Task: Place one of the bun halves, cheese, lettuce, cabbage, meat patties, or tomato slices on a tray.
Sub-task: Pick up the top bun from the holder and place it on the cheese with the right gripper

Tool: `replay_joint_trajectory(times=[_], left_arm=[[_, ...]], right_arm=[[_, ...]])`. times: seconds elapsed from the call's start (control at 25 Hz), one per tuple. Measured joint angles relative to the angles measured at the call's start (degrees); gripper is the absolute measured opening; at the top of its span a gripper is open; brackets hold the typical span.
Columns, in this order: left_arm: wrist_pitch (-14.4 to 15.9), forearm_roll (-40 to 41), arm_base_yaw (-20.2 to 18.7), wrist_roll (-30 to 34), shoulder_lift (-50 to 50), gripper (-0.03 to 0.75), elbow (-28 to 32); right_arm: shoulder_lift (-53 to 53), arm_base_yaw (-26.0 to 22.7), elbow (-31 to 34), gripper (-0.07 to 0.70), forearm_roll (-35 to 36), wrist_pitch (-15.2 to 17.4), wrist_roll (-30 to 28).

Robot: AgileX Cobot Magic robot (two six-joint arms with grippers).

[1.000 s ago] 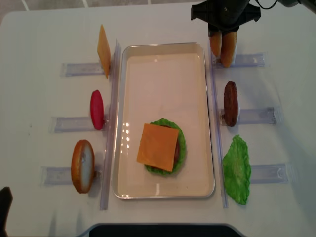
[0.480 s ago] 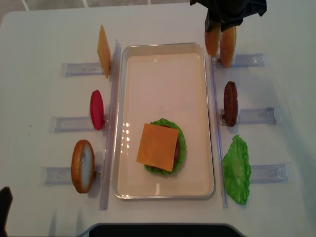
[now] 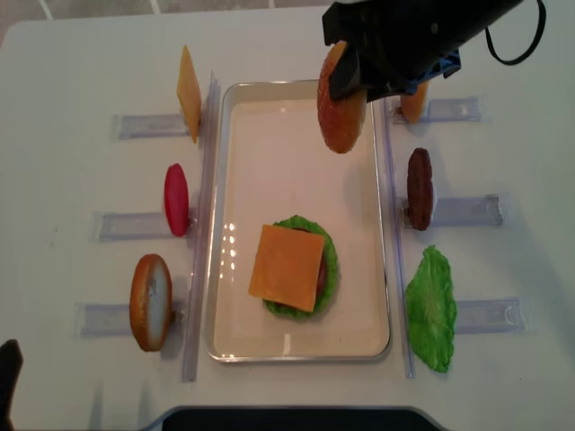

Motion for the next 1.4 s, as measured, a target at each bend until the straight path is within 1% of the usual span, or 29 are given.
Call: replay_joint_trajectory(times=[0.08,0.2,0.28,0.36,0.52,0.68,0.72,0.76,0.84,0.92,1.04,1.16,1.4], left_arm=[[0.0,0.0,0.0,-0.05,0.0,0.535,0.0],[0.0,0.0,0.0,-0.05,0.0,0.535,0.0],[0.0,0.0,0.0,-0.05,0.0,0.535,0.0],[0.0,0.0,0.0,-0.11,0.0,0.535,0.0],[0.0,0.0,0.0,-0.17,0.0,0.535,0.0],[0.0,0.0,0.0,-0.17,0.0,0.535,0.0],[0.0,0.0,0.0,-0.17,0.0,0.535,0.0],[0.0,0.0,0.0,-0.17,0.0,0.535,0.0],[0.0,0.0,0.0,-0.17,0.0,0.535,0.0],[0.0,0.0,0.0,-0.17,0.0,0.535,0.0],[0.0,0.0,0.0,-0.17,0.0,0.535,0.0],[0.0,0.0,0.0,-0.17,0.0,0.535,0.0],[0.0,0.0,0.0,-0.17,0.0,0.535,0.0]], right_arm=[[-3.36,0.83,4.64,0.246,1.17,-2.31,-0.39],[-8.48,2.49,12.09,0.246,3.65,-7.39,-1.62],[-11.18,3.77,16.96,0.246,8.05,-9.97,-4.43],[-12.59,5.18,21.86,0.245,13.32,-11.39,-8.47],[-12.89,8.31,29.32,0.244,23.68,-12.77,-18.25],[-12.74,9.25,33.13,0.244,32.28,-16.19,-27.08],[-12.16,9.25,33.31,0.244,36.53,-16.52,-31.54],[-12.16,9.25,33.31,0.244,36.53,-16.52,-31.54],[-10.79,9.25,33.28,0.244,41.6,-16.41,-35.92],[-8.73,9.25,33.28,0.244,46.18,-15.45,-40.83],[-5.04,9.25,33.28,0.244,52.87,-12.17,-47.48],[-1.75,9.25,33.28,0.244,57.89,-9.36,-52.47],[4.33,9.25,33.28,0.244,65.34,-4.87,-59.89]])
